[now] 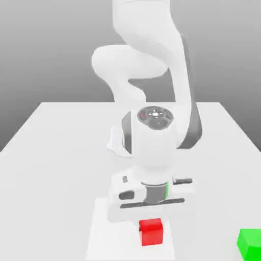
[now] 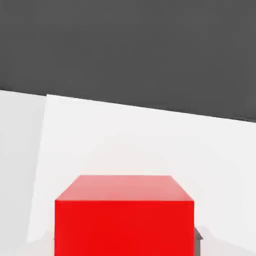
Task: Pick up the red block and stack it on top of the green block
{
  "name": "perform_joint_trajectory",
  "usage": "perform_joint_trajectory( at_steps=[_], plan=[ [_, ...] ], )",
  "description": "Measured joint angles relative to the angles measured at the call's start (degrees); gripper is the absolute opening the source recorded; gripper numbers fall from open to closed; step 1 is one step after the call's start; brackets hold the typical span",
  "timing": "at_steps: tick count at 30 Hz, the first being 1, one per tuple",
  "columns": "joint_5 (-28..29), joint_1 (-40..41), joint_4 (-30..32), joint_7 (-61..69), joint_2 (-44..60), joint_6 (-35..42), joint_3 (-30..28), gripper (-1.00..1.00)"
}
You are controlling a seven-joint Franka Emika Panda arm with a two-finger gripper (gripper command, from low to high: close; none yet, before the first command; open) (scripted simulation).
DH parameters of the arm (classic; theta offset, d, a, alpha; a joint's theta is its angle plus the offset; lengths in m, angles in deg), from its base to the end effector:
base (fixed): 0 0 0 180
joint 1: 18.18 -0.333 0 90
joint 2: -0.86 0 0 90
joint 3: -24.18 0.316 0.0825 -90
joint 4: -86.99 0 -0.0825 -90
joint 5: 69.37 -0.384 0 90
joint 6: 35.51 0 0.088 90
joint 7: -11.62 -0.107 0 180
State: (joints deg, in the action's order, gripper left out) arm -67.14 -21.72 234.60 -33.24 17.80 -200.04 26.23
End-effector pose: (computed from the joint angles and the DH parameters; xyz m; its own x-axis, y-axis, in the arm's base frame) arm 0.4383 0.0463 0.1562 0.7964 -0.6047 0.0000 -0.6047 -0.7964 0.0000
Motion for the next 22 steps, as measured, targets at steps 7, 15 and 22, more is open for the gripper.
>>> perform_joint_trajectory(
  at_steps=[7, 15, 22],
  plan=[
    [-0.5, -0.8, -1.3, 2.9, -8.0, 9.3, 2.4, -1.0],
    [5.0, -10.4, -18.3, 14.9, -0.4, 19.5, 12.9, -1.0],
    [8.7, -13.1, -20.3, 13.8, 7.0, 14.4, 11.5, 1.0]
  ],
)
